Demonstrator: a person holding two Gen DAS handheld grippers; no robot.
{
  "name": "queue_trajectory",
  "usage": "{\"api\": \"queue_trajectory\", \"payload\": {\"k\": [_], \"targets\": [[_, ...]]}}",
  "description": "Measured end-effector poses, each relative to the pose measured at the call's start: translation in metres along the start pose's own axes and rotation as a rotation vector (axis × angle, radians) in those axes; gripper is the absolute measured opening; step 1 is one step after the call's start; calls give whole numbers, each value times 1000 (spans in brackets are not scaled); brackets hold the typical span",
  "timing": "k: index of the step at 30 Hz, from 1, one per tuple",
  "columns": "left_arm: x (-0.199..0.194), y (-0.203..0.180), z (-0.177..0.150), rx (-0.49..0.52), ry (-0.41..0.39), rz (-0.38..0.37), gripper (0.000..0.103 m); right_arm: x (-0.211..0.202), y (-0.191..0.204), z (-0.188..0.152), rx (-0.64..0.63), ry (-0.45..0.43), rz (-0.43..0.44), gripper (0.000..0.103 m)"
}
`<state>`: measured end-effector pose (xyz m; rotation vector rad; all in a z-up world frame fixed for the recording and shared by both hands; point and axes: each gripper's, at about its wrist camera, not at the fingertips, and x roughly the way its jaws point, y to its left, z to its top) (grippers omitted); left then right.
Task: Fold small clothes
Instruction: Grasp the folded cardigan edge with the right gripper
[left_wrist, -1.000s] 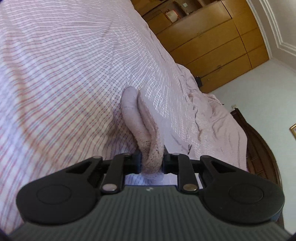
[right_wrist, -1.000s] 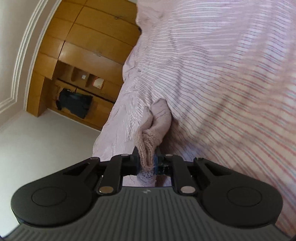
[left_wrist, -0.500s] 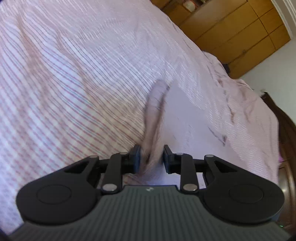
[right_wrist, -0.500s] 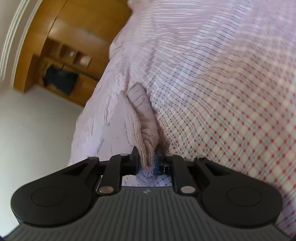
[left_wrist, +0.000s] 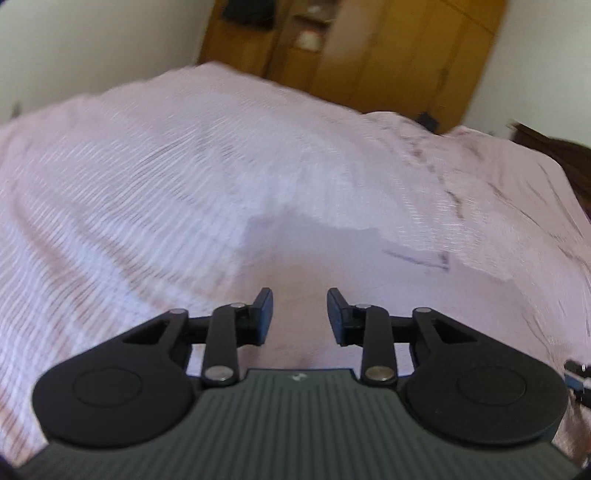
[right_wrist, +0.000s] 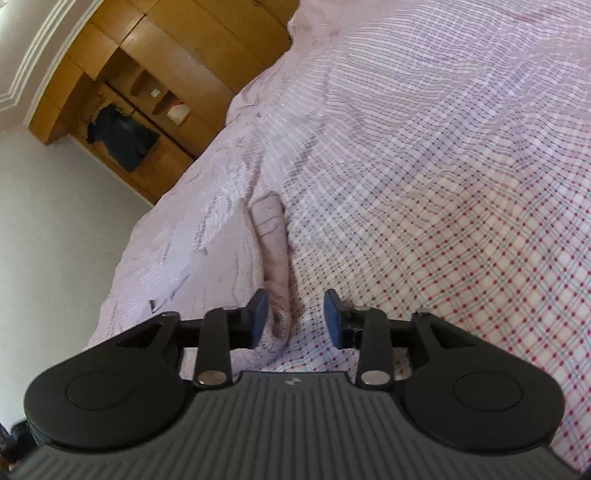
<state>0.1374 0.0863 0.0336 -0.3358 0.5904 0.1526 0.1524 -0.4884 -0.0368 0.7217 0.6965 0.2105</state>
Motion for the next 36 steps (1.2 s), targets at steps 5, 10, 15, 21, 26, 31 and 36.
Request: {"api": "queue_trajectory", "payload": {"k": [5, 10, 15, 21, 26, 31, 36], "targets": [[30, -60, 3, 140, 28, -54, 36, 16, 7, 11, -40, 16, 45, 63], [74, -109, -9, 214, 86, -102, 37, 46, 14, 24, -49, 76, 116, 63], [86, -120, -29, 225, 113, -159, 37, 72, 17, 22, -47, 127, 90, 63], [79, -95, -33, 199, 103, -127, 38, 113, 7, 40, 45, 167, 140, 64], [78, -77, -25, 139, 96, -108, 38, 136, -4, 47, 135, 182, 232, 64], [78, -77, -28, 154, 103, -116, 38, 156, -14, 54, 198, 201, 331, 63], [77, -75, -29, 167, 97, -118, 38, 169, -13, 59, 205, 222, 365, 53]]}}
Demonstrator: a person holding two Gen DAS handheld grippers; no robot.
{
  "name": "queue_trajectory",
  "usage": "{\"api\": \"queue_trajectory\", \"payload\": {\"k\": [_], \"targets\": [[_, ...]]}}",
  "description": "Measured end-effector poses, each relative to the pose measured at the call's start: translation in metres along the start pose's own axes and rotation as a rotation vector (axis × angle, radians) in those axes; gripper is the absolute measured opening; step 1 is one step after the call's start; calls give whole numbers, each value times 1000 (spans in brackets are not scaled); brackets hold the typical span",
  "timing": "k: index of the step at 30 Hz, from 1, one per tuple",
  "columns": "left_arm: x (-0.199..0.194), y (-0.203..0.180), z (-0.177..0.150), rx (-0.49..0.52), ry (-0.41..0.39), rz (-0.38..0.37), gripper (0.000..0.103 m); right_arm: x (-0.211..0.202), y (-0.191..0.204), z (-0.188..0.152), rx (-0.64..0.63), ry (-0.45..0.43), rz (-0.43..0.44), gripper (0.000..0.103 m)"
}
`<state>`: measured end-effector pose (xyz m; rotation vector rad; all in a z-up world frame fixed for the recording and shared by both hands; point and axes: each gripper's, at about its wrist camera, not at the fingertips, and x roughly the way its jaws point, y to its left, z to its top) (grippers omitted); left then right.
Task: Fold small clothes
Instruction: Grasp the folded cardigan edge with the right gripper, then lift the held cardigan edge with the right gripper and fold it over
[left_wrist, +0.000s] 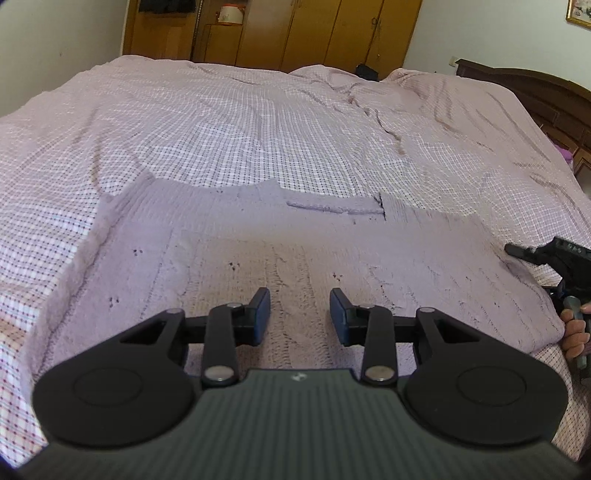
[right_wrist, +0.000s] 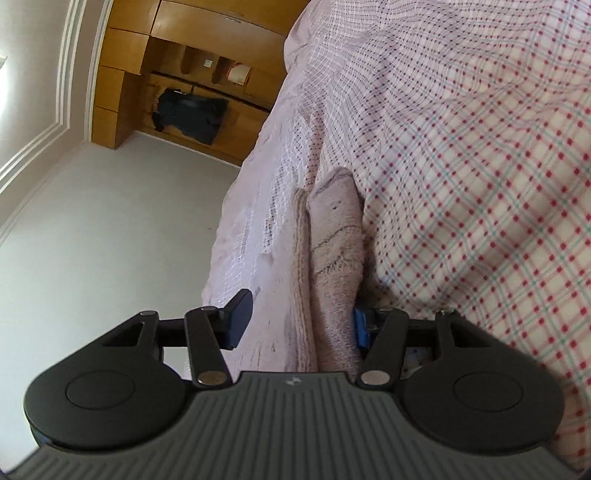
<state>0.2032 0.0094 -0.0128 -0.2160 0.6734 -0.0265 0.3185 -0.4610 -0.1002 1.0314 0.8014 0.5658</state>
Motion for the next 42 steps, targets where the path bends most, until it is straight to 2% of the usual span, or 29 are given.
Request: {"api": "queue_trajectory", "payload": {"k": [1, 2, 9, 16, 19, 24, 27, 29, 33, 42], "targets": [[0, 1, 0, -4, 1, -1, 38, 1, 0, 0, 0, 2, -2, 30], [0, 1, 1, -6, 1, -1, 38, 4, 0, 0, 2, 8, -10, 21], [-12, 8, 9, -53, -47, 5, 38, 4, 24, -10, 11, -65, -58, 18], [-30, 15, 21, -41, -95, -62, 38, 10, 70, -15, -7, -107, -158, 17], [-35, 24, 24, -46, -100, -64, 50, 12, 94, -14, -26, -107, -178, 17], [-36, 33, 27, -46, -104, -32, 51, 19, 127, -18, -92, -99, -235, 17], [-37, 42, 28, -60, -99, -39, 54, 18, 143, -24, -101, -97, -250, 17], [-40, 50, 28, -60, -105, -31, 63, 21, 154, -28, -118, -95, -259, 17], [-47, 62, 30, -74, -113, -2, 63, 23, 180, -44, -136, -101, -250, 17], [-65, 74, 39, -101, -140, -21, 63, 55, 224, -81, -150, -87, -229, 17]]}}
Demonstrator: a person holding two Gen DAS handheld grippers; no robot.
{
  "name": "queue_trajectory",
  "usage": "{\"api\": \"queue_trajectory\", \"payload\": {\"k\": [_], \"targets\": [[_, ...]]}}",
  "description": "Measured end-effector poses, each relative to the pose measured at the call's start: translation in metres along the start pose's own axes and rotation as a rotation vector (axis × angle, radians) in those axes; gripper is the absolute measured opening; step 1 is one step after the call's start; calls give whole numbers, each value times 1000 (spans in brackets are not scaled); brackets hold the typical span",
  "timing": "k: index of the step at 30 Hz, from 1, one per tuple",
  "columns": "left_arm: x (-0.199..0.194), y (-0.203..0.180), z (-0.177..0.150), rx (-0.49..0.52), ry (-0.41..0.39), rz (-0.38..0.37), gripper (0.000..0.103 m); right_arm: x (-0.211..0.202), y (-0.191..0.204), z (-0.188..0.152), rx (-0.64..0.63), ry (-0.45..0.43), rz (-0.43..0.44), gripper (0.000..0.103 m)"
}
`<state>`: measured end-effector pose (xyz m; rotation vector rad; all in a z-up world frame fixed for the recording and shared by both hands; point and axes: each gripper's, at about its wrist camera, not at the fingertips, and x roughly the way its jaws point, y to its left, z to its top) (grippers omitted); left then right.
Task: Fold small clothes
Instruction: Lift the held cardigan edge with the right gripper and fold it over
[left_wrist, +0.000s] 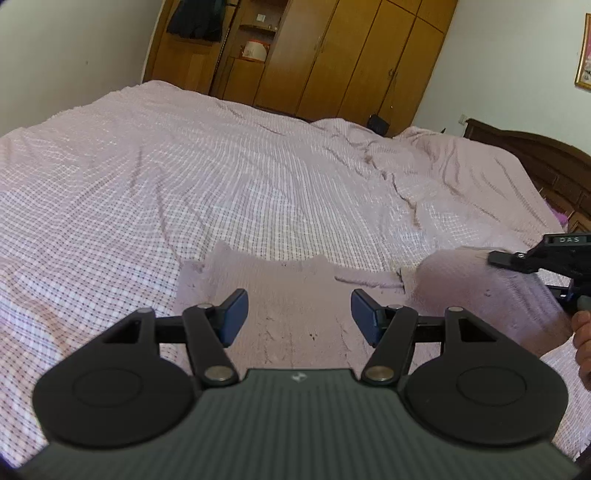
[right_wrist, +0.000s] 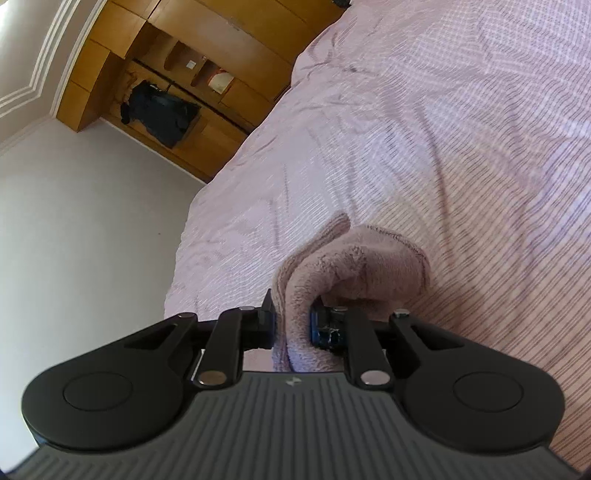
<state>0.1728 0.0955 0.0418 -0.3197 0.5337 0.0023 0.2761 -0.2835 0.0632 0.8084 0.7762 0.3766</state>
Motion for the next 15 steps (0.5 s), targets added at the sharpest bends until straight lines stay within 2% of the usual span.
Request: {"api": "queue_trajectory", "payload": {"k": [4, 9, 15], "targets": [[-7, 12, 5, -2, -18, 18, 63, 16, 33, -24, -5, 17, -12, 17], [-17, 46, 1, -35, -11, 58, 63, 46, 77, -68, -7, 13, -73, 17], [-43, 81, -11, -54, -7, 137, 63, 91, 123, -130, -122, -11, -101, 17]]}}
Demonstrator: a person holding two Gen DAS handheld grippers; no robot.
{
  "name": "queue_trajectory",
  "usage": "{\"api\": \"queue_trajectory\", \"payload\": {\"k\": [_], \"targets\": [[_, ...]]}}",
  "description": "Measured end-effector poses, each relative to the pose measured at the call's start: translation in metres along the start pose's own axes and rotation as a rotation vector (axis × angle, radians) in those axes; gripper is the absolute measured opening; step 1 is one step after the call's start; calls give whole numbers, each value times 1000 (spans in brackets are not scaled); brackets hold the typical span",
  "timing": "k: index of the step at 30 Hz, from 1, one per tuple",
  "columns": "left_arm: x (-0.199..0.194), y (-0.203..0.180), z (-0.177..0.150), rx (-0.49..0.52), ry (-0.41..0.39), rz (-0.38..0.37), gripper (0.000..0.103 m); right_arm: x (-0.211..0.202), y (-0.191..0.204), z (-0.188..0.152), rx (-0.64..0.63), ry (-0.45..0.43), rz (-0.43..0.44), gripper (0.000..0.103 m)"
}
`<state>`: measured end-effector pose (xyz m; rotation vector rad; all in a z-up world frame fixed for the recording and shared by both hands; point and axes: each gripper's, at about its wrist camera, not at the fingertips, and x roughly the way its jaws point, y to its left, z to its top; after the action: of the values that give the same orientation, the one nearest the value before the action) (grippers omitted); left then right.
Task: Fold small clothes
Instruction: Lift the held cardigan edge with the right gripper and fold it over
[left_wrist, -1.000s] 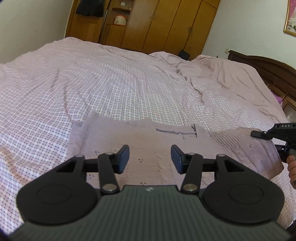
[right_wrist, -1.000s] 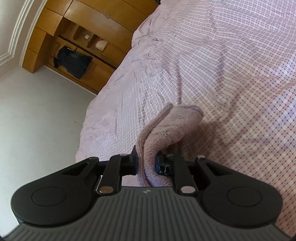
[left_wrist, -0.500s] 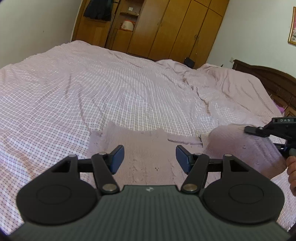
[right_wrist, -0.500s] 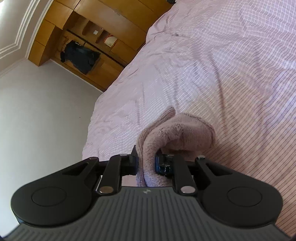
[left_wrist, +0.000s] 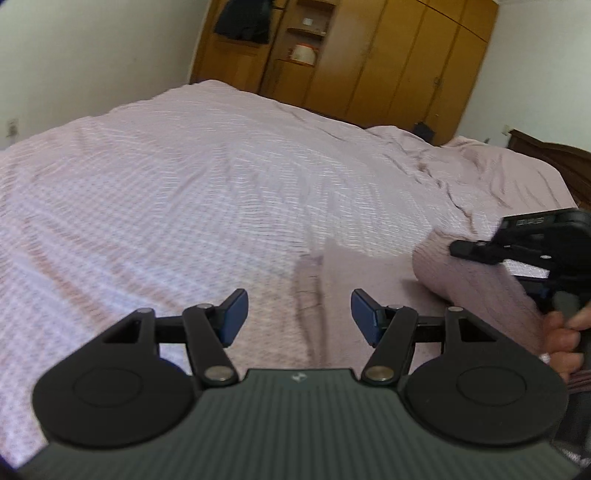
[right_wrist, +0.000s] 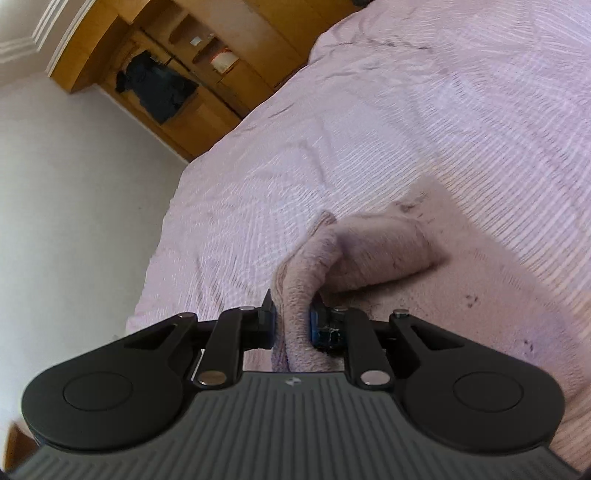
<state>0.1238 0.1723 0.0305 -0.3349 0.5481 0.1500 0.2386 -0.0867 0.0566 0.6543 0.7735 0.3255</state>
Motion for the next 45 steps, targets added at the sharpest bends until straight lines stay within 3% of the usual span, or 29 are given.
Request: {"api": "queue_trajectory", "payload": {"k": [6, 12, 17, 21, 28, 35, 36, 38, 40, 45], "targets": [[-23, 23, -2, 7, -30, 16, 63, 34, 38, -49, -77, 29, 10, 17], [-28, 44, -2, -47, -21, 27, 63, 53, 70, -82, -165, 7, -38, 17], [-24, 41, 0, -48, -16, 18, 64, 73, 65, -88, -133, 23, -62, 20], [-15, 27, -2, -17, 4, 13, 64, 82, 54, -93, -63, 43, -34, 28], [2, 11, -7, 7, 39, 21, 64, 85, 63, -102, -149, 15, -69, 28], [9, 2, -7, 20, 38, 24, 64, 78, 57, -104, -179, 25, -38, 29], [10, 2, -7, 21, 39, 25, 64, 75, 57, -104, -175, 28, -30, 30], [11, 2, -7, 22, 40, 27, 64, 74, 55, -103, -163, 32, 15, 45], [10, 2, -8, 25, 42, 33, 64, 78, 57, -101, -188, 30, 41, 52], [11, 3, -8, 25, 43, 39, 65, 72, 63, -103, -237, 20, 70, 57]]}}
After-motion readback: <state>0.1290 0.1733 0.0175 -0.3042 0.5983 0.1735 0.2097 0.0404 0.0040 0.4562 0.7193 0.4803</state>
